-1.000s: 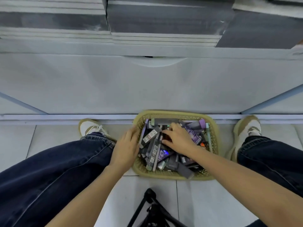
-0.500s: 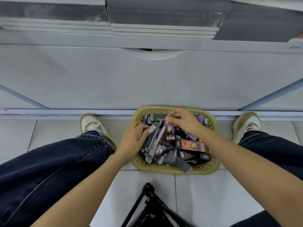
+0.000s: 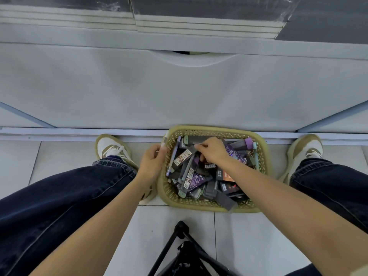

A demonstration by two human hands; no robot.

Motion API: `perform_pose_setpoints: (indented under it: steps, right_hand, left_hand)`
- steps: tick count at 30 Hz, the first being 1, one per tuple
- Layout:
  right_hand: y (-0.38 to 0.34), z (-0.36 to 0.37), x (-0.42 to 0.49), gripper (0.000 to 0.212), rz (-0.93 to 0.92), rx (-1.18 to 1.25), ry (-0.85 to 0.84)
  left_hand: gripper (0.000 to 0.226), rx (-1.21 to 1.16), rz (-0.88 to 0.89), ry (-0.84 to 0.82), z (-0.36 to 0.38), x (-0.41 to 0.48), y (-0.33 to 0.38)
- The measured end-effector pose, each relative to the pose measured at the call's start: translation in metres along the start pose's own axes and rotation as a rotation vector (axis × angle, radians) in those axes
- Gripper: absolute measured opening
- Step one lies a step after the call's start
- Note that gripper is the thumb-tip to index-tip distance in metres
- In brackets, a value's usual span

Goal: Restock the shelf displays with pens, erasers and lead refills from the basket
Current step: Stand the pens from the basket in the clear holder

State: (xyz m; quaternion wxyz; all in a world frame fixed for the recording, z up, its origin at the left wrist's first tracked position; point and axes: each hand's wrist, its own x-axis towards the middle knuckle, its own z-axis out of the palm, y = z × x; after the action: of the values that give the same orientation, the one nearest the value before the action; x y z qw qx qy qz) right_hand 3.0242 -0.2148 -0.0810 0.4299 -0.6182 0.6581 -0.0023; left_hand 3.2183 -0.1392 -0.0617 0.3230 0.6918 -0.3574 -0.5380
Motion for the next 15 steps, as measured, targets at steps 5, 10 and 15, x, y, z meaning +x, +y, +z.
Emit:
perform_pose_setpoints:
  steps: [5, 10, 15]
  right_hand:
    - [-0.008, 0.007, 0.012, 0.041, 0.111, 0.077, 0.014]
    - [-0.008, 0.018, 0.005, 0.048, 0.125, 0.068, -0.058]
    - [-0.006, 0.020, 0.003, 0.050, 0.025, 0.129, -0.115]
  left_hand:
    - [0.024, -0.064, -0.016, -0.003, 0.001, 0.000, 0.001]
    - [0.025, -0.043, -0.003, 0.025, 0.003, 0.000, 0.001]
    - [0.025, -0.036, 0.011, 0.014, 0.002, -0.001, 0.001]
